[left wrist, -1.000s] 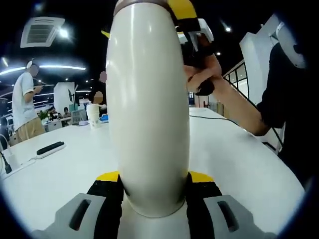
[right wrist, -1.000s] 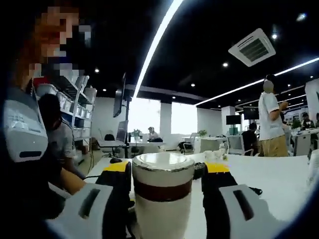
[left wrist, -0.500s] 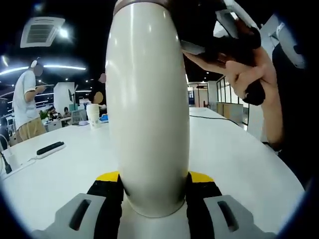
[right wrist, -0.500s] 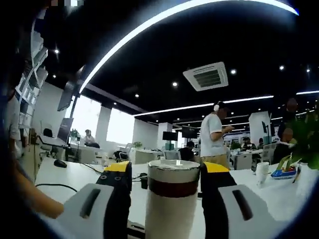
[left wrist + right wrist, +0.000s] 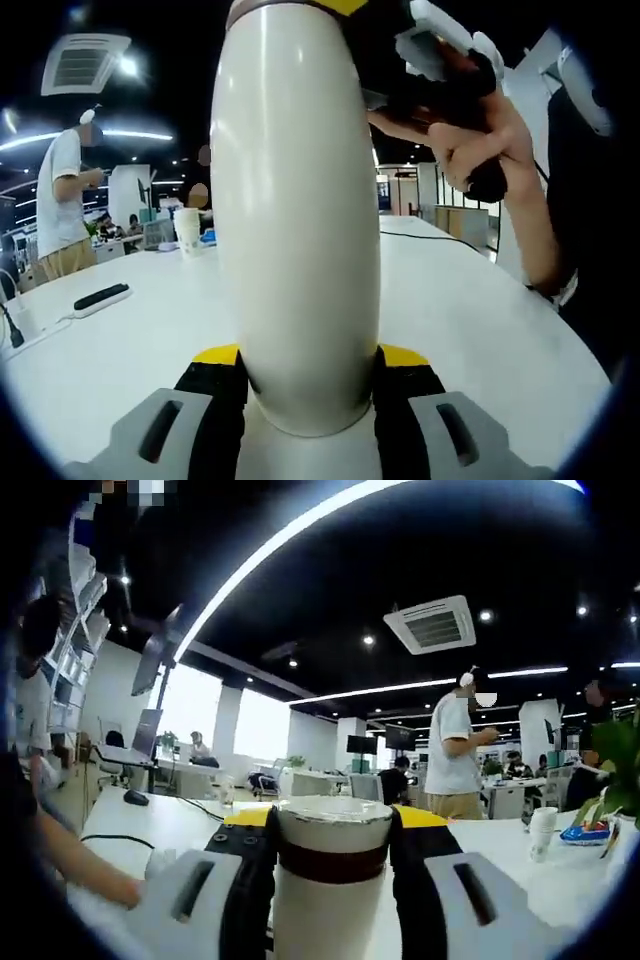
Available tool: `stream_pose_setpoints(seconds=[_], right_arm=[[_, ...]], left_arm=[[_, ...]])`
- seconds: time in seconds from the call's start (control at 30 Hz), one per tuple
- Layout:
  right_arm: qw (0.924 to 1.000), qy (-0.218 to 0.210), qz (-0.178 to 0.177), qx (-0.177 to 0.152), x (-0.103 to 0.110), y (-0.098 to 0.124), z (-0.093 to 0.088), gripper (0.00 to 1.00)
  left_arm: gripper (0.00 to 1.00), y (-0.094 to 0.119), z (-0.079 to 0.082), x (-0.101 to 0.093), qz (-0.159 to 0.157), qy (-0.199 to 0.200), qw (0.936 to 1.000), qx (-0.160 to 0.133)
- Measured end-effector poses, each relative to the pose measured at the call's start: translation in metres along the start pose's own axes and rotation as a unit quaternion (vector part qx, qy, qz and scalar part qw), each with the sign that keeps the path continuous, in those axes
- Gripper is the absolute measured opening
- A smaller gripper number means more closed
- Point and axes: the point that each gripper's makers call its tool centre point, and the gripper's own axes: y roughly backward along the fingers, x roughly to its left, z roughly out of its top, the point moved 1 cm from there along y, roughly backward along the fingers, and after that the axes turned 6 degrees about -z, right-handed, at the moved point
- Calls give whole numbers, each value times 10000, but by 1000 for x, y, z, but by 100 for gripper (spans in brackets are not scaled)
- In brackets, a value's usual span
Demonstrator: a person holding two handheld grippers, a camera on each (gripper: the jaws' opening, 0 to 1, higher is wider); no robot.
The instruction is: Grasp the water cup twist off the cup lid place the cup lid on the table
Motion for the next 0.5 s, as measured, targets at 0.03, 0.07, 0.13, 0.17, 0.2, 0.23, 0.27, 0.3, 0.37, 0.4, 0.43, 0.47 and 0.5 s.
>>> stream_pose_setpoints(seconds=[0.03,0.07,0.13,0.17,0.2,0.23,0.27,0.3,0.37,0.4,0.43,0.47,0.5], right_arm=[[9996,-13,271,-17,1,-1,0,47],[9985,-73,545,-37,1,-1,0,47],[9920,-349,1211,46,2,-2,-2,47],[9881,-375,1492,92,3,-2,-2,47],[9837,-417,1743,136,3,-2,-3,47],[9806,-453,1901,160,3,-2,-3,47],[9760,-445,2124,195,3,-1,-4,47],[9732,-451,2246,213,3,-1,-4,47],[9657,-293,2573,188,4,-1,-5,47],[9643,-260,2628,214,4,-1,-7,47],[9641,-279,2634,217,3,-2,-7,47],[9627,-262,2683,229,4,-3,-7,47],[9621,-237,2707,223,4,-2,-7,48]], left_arm=[[51,0,0,0,4,10,10000,1],[51,0,0,0,6,15,10000,1],[51,0,0,0,5,32,10000,0],[51,0,0,0,6,34,10000,1],[51,0,0,0,5,29,10000,2],[51,0,0,0,2,24,10000,2],[51,0,0,0,0,21,10000,3],[51,0,0,0,-2,16,10000,1],[51,0,0,-1,-5,8,10000,2],[51,0,0,0,-5,8,10000,2],[51,0,0,0,-5,9,10000,2],[51,0,0,0,-4,11,10000,2],[51,0,0,0,-4,14,10000,1]])
